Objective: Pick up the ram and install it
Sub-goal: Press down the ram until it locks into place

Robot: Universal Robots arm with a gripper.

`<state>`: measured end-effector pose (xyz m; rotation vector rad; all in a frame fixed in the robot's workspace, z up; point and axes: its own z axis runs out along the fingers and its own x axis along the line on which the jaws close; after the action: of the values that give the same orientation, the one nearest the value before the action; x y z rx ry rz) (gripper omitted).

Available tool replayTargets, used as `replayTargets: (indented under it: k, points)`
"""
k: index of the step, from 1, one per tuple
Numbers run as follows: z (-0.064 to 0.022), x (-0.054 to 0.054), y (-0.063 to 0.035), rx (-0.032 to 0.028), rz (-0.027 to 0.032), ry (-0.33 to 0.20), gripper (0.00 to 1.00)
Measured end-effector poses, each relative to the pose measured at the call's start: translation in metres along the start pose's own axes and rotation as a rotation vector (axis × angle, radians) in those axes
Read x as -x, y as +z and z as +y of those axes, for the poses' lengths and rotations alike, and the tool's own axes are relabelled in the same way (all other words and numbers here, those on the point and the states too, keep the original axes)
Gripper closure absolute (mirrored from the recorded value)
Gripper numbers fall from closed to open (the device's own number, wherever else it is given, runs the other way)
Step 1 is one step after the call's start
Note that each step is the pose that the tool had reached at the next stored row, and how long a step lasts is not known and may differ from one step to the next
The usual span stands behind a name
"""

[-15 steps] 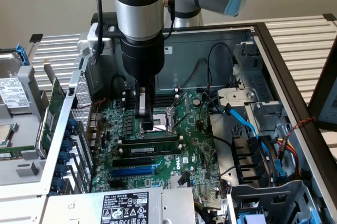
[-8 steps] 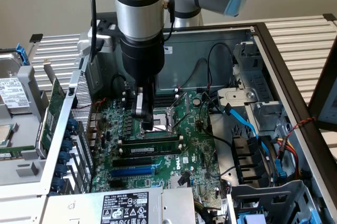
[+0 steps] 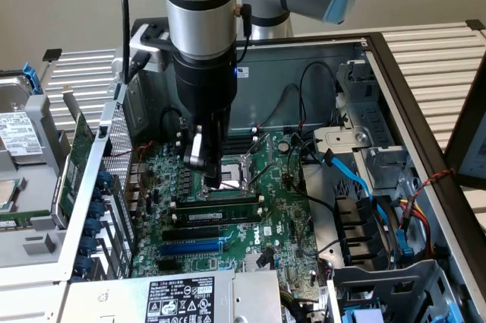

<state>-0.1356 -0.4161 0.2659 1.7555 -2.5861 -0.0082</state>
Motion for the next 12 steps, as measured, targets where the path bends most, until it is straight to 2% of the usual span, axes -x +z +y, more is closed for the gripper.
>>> replayTargets:
  k: [12]
  points:
    - [0.0, 0.0001, 0.0011, 0.002, -0.0027, 0.197, 0.89]
